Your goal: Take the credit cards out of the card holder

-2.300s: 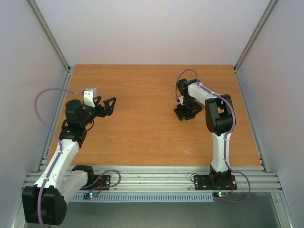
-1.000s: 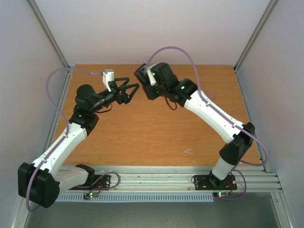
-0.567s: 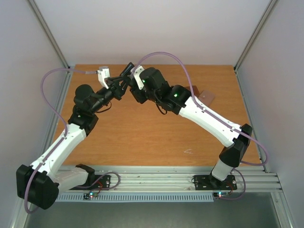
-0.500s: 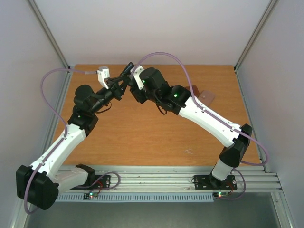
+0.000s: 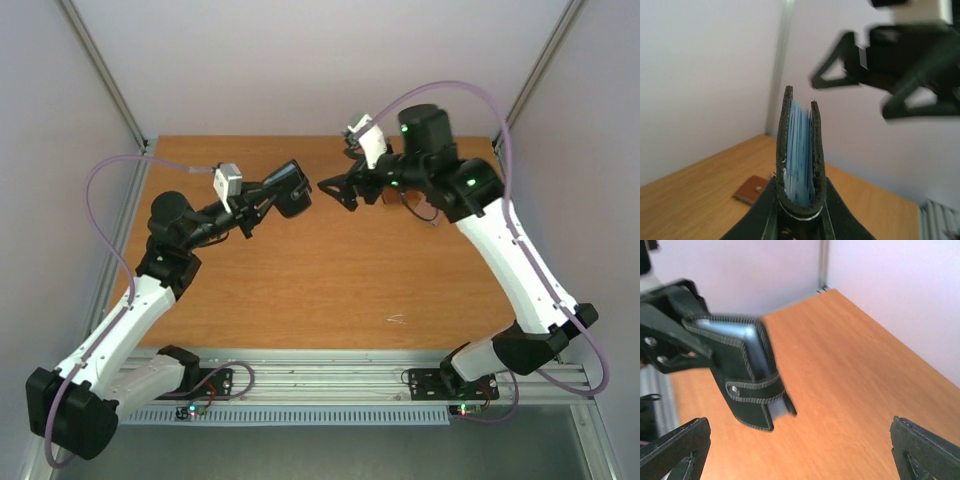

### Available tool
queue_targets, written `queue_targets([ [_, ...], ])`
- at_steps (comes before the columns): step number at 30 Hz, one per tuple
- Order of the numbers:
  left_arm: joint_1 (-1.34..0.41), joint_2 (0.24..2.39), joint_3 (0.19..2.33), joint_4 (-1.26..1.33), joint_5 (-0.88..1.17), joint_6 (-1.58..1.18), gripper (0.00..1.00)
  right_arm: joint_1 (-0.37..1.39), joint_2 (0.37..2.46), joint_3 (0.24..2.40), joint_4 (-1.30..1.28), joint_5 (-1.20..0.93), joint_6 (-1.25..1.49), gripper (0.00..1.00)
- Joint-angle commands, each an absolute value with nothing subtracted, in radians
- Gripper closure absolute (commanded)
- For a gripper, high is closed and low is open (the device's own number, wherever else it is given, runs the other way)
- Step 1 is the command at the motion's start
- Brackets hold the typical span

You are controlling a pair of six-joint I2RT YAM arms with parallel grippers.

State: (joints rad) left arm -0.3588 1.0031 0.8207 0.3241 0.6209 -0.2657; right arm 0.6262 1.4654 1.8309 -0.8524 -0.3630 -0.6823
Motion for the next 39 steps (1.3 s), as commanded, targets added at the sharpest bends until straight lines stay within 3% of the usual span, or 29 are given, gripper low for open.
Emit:
queue_targets([
  [1,-0.362,0.969,0.827,0.397,0.914,-0.116,1.00,0.589,1.493,1.970,-1.050,-0.764,-0.748,0.02],
  [9,-0.368,0.972,0.834,0.396,0.928,-0.165,1.00,0.590,1.583,2.061,-1.091,-0.951,-0.760,0.07],
  [19,-0.371,0.972,0.834,0.395,0.934,-0.183,1.00,0.592,1.666,2.087,-1.110,-0.936,-0.746,0.41],
  [21,-0.371,0.971,0.833,0.392,0.929,-0.185,1.00,0.592,1.668,2.076,-1.098,-0.956,-0.737,0.55],
  [25,-0.373,0.973,0.833,0.386,0.923,-0.202,1.00,0.592,1.679,2.078,-1.115,-0.982,-0.737,0.97],
  [27,-0.373,0.970,0.832,0.384,0.916,-0.202,0.98,0.592,1.669,2.066,-1.094,-0.999,-0.726,0.99],
  [29,-0.373,0.967,0.827,0.379,0.897,-0.214,0.68,0.581,1.638,2.032,-1.021,-1.008,-0.677,0.99],
  [30,-0.373,0.966,0.822,0.379,0.888,-0.233,0.63,0.570,1.622,2.009,-0.965,-1.031,-0.645,0.99],
  [34,-0.373,0.951,0.807,0.376,0.859,-0.274,0.64,0.524,1.560,1.898,-0.649,-1.157,-0.458,0.99],
  [39,-0.373,0.942,0.801,0.379,0.858,-0.265,0.72,0.522,1.554,1.868,-0.566,-1.169,-0.398,0.99],
])
